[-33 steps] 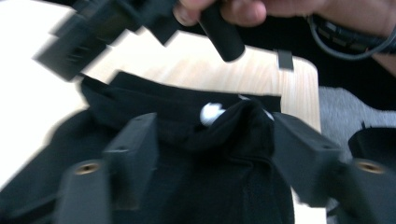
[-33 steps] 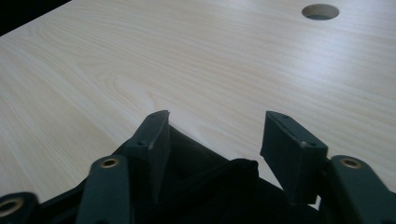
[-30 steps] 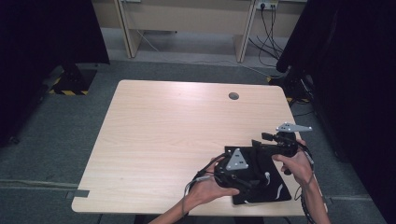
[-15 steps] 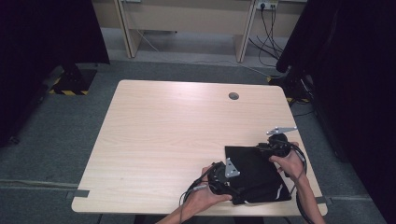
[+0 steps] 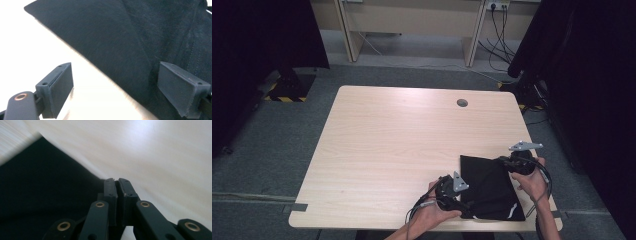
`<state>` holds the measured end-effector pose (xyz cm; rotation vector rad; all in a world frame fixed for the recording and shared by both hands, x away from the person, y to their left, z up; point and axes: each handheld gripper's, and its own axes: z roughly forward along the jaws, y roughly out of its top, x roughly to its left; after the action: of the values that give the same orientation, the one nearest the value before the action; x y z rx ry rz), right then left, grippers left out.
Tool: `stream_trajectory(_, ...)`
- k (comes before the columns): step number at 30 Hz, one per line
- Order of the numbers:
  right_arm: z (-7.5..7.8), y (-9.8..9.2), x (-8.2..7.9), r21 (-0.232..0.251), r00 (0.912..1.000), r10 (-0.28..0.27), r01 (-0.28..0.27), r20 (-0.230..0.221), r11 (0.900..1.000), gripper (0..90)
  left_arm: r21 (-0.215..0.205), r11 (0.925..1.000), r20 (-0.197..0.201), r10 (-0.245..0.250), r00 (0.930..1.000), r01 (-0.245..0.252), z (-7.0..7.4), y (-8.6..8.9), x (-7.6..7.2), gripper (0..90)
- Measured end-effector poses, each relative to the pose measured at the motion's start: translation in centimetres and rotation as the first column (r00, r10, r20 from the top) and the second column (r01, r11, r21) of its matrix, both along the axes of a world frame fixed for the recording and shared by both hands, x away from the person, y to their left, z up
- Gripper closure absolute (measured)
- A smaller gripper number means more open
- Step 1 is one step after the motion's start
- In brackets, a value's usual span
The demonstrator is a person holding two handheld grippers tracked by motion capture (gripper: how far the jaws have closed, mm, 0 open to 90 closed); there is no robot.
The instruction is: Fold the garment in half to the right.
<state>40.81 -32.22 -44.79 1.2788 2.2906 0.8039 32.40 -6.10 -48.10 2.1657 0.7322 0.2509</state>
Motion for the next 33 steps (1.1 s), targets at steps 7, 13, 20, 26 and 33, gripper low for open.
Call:
stream_trajectory(7,-1.1,0.6,0.2,-0.011,0.9999,-0.016,0.016,-0.001,1.000,85.3,0.037,0.9993,0.024,-0.001,0.9997,0.000,0.3,0.4,0.2,13.0)
stream_trajectory(13,-1.2,3.2,2.6,0.028,0.9995,0.030,-0.030,-0.011,0.999,85.1,0.074,0.9944,0.047,0.073,0.9962,-0.076,0.7,3.9,1.6,14.6)
stream_trajectory(20,-1.3,8.4,6.0,0.019,0.9951,0.098,-0.098,0.001,0.995,70.3,0.070,0.9845,0.022,0.159,0.9870,-0.161,0.6,8.2,3.1,14.5)
stream_trajectory(26,1.8,9.0,3.5,0.075,0.9941,0.102,-0.104,0.036,0.992,51.1,-0.020,0.9929,0.002,0.117,0.9931,-0.117,1.3,9.6,2.7,12.7)
stream_trajectory(33,3.6,7.4,-1.8,0.123,0.9927,0.113,-0.117,0.042,0.985,46.2,-0.058,0.9800,0.030,0.192,0.9809,-0.190,2.5,10.1,5.6,12.0)
